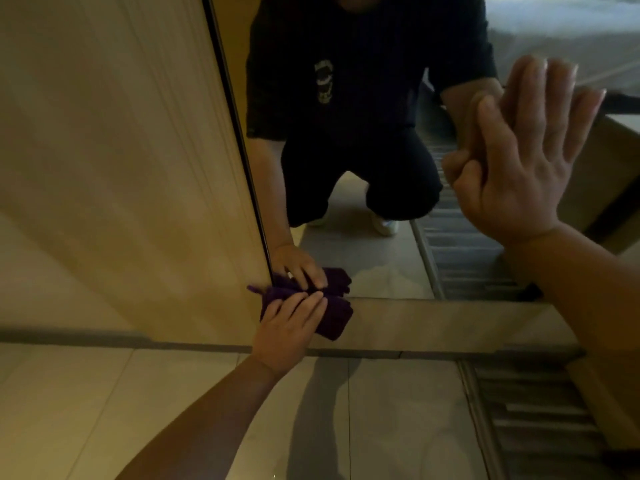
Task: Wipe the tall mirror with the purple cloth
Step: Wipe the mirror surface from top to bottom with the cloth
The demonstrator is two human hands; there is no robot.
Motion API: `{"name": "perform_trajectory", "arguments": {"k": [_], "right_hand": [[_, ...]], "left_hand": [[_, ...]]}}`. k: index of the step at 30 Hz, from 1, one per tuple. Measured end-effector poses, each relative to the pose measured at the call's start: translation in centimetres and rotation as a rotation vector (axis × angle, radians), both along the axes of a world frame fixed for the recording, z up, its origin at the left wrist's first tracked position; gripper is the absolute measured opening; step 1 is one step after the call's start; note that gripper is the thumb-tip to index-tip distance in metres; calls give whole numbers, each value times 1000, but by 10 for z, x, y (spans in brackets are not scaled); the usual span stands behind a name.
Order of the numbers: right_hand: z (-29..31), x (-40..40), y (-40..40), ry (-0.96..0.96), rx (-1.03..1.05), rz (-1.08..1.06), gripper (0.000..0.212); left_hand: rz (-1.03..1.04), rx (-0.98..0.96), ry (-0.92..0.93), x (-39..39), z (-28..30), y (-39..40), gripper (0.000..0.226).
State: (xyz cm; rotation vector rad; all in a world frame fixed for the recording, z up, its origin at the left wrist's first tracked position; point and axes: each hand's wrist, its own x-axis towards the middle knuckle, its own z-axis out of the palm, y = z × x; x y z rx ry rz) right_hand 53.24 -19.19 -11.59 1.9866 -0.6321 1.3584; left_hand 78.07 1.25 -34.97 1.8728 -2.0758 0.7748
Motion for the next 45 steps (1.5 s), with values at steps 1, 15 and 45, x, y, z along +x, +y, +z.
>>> {"name": "perform_trajectory", "arguments": {"k": [1, 15, 45], "right_hand": [[1, 0, 2, 3, 22, -8, 60], [-4, -58, 22, 115, 388, -142, 63], [1, -133, -8, -105, 323, -13, 48]], "left_hand": [[1, 13, 95, -2, 10, -1, 40], [-309, -780, 148, -64, 287, -80, 29], [-360, -714, -125, -129, 327, -128, 32]]}}
